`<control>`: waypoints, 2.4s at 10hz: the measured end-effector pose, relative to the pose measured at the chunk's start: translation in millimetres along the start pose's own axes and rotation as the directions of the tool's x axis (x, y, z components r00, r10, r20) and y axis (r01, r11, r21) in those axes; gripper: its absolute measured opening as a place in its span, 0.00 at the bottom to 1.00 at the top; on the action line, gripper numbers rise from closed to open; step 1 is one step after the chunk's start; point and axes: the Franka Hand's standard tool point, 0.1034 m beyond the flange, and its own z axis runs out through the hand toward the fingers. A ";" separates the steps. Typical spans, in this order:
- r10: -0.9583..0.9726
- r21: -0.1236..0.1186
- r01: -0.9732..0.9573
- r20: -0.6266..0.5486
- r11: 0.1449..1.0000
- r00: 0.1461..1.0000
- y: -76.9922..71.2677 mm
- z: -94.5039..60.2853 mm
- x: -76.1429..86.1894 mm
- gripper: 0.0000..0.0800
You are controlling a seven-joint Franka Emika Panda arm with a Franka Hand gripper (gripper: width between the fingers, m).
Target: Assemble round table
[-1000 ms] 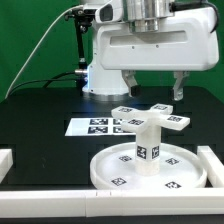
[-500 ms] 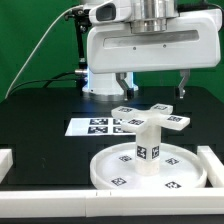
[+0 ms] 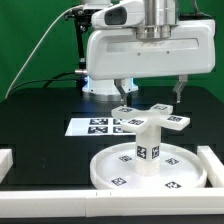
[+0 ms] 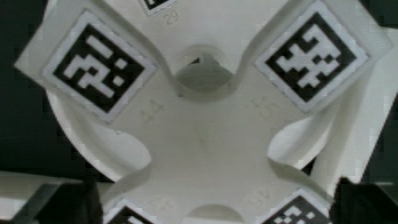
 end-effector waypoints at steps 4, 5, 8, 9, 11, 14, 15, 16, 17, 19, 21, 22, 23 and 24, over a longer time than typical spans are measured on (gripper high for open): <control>0.006 -0.014 -0.006 -0.002 1.000 1.000 -0.9 11.7 2.5 0.81; 0.006 -0.017 -0.006 -0.001 1.000 1.000 -0.1 14.4 1.8 0.81; 0.005 -0.019 -0.005 0.007 1.000 1.000 -0.6 19.4 -0.4 0.81; 0.003 -0.019 -0.003 0.012 1.000 1.000 -2.0 22.3 -1.7 0.81; -0.001 -0.022 0.002 0.020 1.000 1.000 -2.7 26.4 -4.4 0.81; 0.018 -0.025 -0.017 0.018 1.000 1.000 1.2 25.8 -4.3 0.60; 0.046 -0.026 -0.045 0.018 0.999 0.999 1.0 25.9 -4.3 0.55; 0.060 -0.026 -0.059 0.018 0.998 0.998 1.1 25.9 -4.4 0.55; 0.150 -0.028 -0.149 0.007 0.988 0.989 1.6 26.6 -3.3 0.55; 0.332 -0.032 -0.332 -0.007 0.943 0.943 1.9 26.8 -2.4 0.55; 0.527 -0.028 -0.527 -0.012 0.849 0.850 2.9 26.8 -2.4 0.55; 0.591 -0.027 -0.592 -0.013 0.806 0.806 3.0 26.8 -2.4 0.55; 0.690 -0.023 -0.690 -0.013 0.723 0.724 3.5 26.8 -2.7 0.55; 0.757 -0.020 -0.757 -0.013 0.653 0.653 3.6 26.8 -2.8 0.55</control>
Offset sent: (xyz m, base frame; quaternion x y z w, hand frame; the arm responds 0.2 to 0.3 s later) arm 0.0003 0.0058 -0.0093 -0.0176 0.0190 -0.0037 0.9997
